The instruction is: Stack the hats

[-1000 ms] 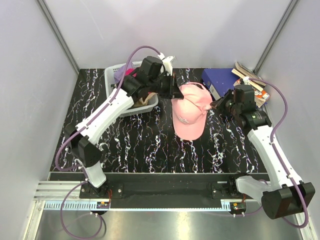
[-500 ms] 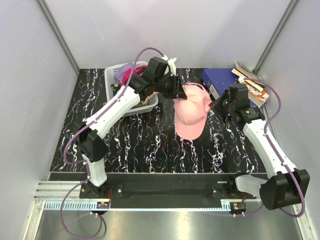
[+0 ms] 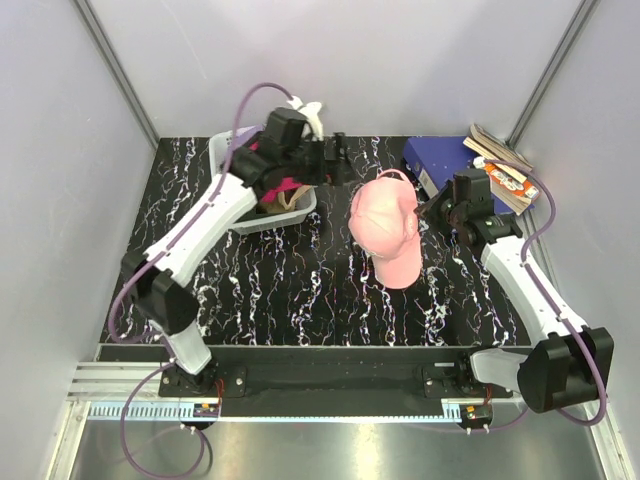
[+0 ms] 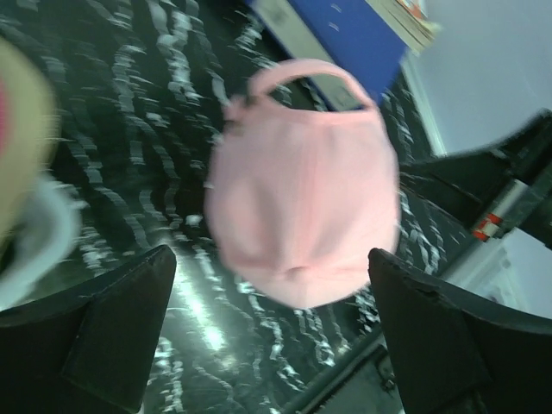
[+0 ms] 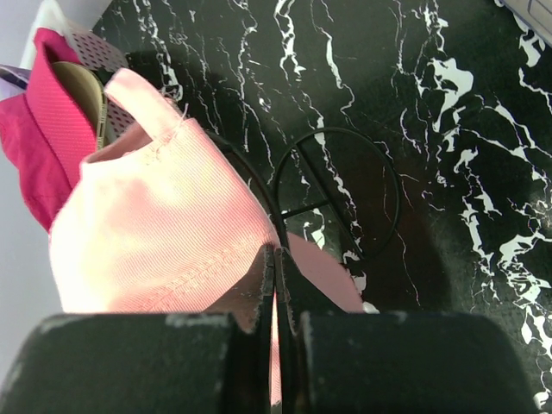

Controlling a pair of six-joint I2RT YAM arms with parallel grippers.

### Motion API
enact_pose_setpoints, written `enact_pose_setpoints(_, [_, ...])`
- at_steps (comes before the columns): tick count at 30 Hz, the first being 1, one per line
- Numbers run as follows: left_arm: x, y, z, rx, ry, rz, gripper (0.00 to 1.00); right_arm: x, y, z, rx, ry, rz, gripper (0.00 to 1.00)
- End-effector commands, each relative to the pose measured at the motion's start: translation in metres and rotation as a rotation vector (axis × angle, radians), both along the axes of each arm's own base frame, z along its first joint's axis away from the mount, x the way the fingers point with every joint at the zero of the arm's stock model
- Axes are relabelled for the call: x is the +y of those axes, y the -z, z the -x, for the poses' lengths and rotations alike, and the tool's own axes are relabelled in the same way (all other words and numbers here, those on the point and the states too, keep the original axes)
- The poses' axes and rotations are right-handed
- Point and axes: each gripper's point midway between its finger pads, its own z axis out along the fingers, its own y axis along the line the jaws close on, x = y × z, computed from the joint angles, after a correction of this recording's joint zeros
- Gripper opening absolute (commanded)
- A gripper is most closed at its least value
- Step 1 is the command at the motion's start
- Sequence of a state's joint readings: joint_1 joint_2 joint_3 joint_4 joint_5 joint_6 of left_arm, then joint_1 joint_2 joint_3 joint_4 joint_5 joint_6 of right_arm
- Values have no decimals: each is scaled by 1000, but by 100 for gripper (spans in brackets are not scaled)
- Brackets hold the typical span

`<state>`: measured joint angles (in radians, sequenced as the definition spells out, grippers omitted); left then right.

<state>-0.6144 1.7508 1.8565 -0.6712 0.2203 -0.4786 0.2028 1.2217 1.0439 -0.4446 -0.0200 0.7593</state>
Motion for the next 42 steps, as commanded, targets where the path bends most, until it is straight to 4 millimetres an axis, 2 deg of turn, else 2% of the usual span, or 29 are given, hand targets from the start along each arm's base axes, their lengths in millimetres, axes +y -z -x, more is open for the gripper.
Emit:
enact_pose_setpoints(1, [72, -28, -22, -167, -177, -76, 98, -7, 12, -6, -3, 40, 15, 0])
enact_pose_setpoints(3, [99, -18, -25, -143, -229, -97, 98, -9, 20, -8, 11, 49, 18, 0])
enact_pose_setpoints(6, [121, -14, -26, -155, -269, -130, 98, -7, 31, -11, 32, 40, 16, 0])
enact_pose_setpoints(8, [131, -5, -25, -152, -281, -172, 99, -6, 40, -12, 48, 34, 18, 0])
enact_pose_setpoints(12, [141, 7, -26, -143, -293, -216, 99, -4, 49, -19, 55, 29, 25, 0])
enact_pose_setpoints(14, [150, 11, -30, -139, -325, -239, 99, -4, 61, -21, 79, 24, 36, 0])
enact_pose_setpoints(17, [157, 12, -34, -145, -342, -260, 99, -4, 70, -23, 97, 24, 40, 0])
enact_pose_setpoints(23, [163, 29, -42, -131, -344, -318, 99, 1, 54, -26, 53, -2, 26, 1])
enact_pose_setpoints(24, [165, 32, -44, -131, -350, -331, 99, 0, 51, -25, 45, -3, 28, 7])
enact_pose_setpoints(26, [172, 39, -50, -128, -374, -369, 99, 0, 40, -22, 11, -14, 32, 27])
enact_pose_setpoints(27, [174, 47, -53, -118, -381, -386, 99, -1, 37, -20, 2, -16, 33, 46])
enact_pose_setpoints(30, [182, 59, -62, -105, -399, -397, 99, -4, 22, -15, -43, -18, 47, 69])
enact_pose_setpoints(33, [189, 62, -70, -100, -419, -386, 99, -7, 4, -8, -80, -23, 61, 73])
enact_pose_setpoints(34, [192, 63, -74, -105, -423, -373, 98, -16, -3, -4, -91, 2, 96, 74])
enact_pose_setpoints(39, [194, 75, -80, -91, -403, -330, 96, -28, -1, 15, -65, 31, 132, 75])
enact_pose_setpoints(42, [195, 84, -85, -94, -394, -315, 93, -35, -6, 22, -81, 51, 151, 75])
